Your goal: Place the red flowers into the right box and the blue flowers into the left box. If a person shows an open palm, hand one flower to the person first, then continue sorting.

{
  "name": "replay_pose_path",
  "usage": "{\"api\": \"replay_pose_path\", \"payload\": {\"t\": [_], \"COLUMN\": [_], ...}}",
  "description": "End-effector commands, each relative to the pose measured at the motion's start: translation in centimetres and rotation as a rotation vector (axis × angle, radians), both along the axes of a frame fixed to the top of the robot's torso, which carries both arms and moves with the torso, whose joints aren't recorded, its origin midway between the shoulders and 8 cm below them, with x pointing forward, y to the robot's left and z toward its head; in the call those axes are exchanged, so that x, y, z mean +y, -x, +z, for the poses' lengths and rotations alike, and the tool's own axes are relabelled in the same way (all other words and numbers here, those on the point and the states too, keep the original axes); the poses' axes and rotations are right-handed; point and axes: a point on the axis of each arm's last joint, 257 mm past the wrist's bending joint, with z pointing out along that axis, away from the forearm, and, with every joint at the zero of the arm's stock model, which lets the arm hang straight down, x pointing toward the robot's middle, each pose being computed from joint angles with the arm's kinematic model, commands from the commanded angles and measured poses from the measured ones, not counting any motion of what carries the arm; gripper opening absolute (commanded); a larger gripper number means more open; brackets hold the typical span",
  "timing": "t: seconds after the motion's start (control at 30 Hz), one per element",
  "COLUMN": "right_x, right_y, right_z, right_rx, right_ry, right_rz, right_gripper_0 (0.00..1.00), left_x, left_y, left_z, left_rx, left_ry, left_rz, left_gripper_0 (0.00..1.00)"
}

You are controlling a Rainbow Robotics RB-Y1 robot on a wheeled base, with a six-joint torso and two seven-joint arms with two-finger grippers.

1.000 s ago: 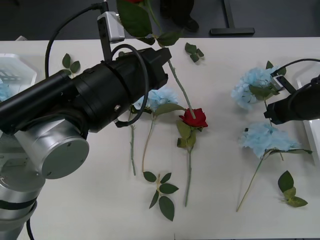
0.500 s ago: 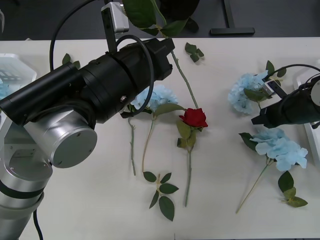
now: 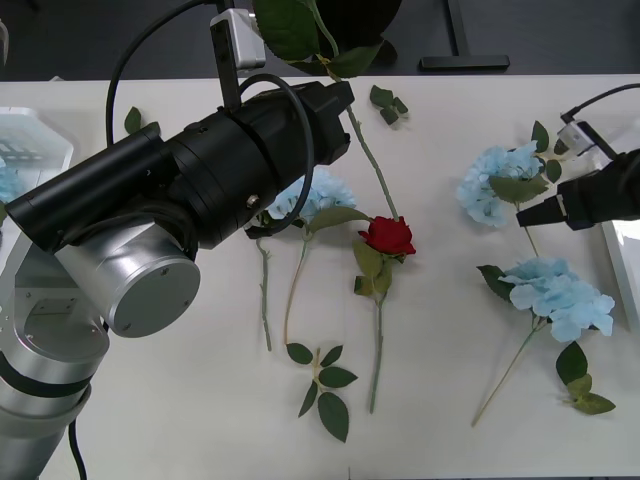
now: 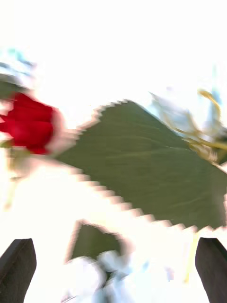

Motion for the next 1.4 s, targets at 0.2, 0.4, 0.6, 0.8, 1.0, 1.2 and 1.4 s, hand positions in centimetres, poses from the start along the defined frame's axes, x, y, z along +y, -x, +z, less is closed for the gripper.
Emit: {"api": "replay_pose_path", "payload": {"t": [0.2, 0.4, 0.6, 0.8, 1.0, 1.2, 1.4], "right_x": [7.3, 11.6, 15.4, 19.7, 23.6, 25.7, 26.2], "right_y": [3.2, 5.3, 6.8, 8.3, 8.4, 8.2, 8.3], "right_z": [11.2, 13.6, 14.8, 15.7, 15.8, 15.2, 14.0], "right_rx": [-0.122, -0.134, -0.141, -0.120, -0.110, -0.109, -0.101], "right_ry": [-0.255, -0.351, -0.423, -0.513, -0.544, -0.552, -0.511], "right_rz": [0.284, 0.386, 0.459, 0.507, 0.495, 0.488, 0.484], "right_gripper_0": [0.98, 0.98, 0.98, 0.98, 0.98, 0.95, 0.53], "left_x": [-1.4, -1.4, -1.4, -1.4, -1.4, -1.4, -1.4], "left_y": [0.8, 0.8, 0.8, 0.8, 0.8, 0.8, 0.8], "left_z": [2.1, 2.1, 2.1, 2.1, 2.1, 2.1, 2.1], "left_rx": [-0.074, -0.074, -0.074, -0.074, -0.074, -0.074, -0.074], "left_ry": [-0.012, -0.012, -0.012, -0.012, -0.012, -0.012, -0.012], "left_rz": [-0.029, -0.029, -0.029, -0.029, -0.029, -0.029, -0.029], "left_gripper_0": [0.00, 0.00, 0.00, 0.00, 0.00, 0.00, 0.00]}}
